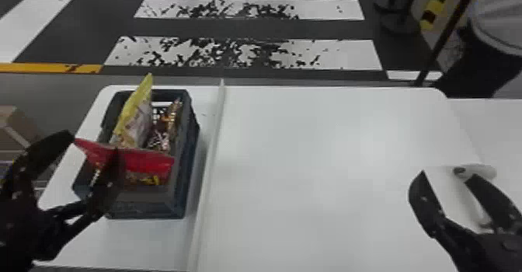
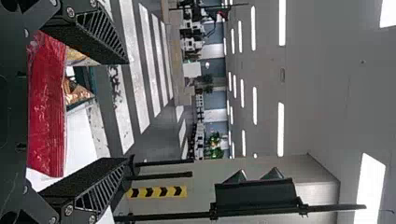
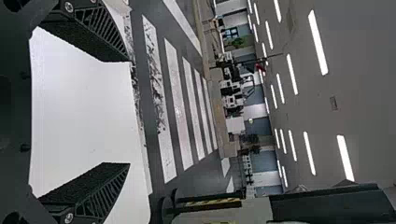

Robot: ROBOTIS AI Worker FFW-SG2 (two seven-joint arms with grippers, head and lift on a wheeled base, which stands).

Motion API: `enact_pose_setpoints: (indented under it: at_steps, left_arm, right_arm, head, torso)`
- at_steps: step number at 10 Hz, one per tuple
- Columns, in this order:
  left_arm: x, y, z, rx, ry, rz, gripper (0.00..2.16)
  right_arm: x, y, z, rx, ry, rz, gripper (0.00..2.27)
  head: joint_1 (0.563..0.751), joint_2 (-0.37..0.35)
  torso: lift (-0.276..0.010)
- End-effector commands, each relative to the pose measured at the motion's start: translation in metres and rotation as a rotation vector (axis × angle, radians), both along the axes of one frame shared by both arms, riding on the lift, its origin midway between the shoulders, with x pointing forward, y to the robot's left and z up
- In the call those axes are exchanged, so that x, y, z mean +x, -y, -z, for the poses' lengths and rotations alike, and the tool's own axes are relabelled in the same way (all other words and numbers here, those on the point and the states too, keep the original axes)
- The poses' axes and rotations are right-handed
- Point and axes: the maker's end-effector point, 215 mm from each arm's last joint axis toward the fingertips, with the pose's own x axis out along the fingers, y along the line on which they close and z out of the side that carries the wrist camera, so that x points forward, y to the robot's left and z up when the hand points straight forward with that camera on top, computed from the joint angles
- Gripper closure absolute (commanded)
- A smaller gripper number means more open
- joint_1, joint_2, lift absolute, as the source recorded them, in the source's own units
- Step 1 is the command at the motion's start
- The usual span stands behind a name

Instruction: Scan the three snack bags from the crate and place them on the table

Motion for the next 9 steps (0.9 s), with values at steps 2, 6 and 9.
enact_pose_setpoints:
  at_steps: [2, 6, 9]
  left_arm:
    - [-0.001, -0.037, 0.003, 0.035, -0.023, -0.029, 0.15]
    - [-0.002, -0.093, 0.024, 0.012, -0.058, -0.065, 0.15]
    - [-0.001, -0.099, 0.035, 0.001, -0.098, 0.017, 0.20]
  right_arm:
    - [0.003, -0.001, 0.006, -0.004, -0.013, -0.008, 0.09]
    - [0.006, -0.005, 0.010, -0.006, -0.022, -0.022, 0.09]
    - [0.008, -0.010, 0.017, -0.012, -0.045, -0.035, 0.09]
  head:
    - [0.695, 0.103]
    - [0.695, 0.222]
    - [0.695, 0.258]
  torso:
    - [-0.062]
    - [-0.062]
    - [-0.062]
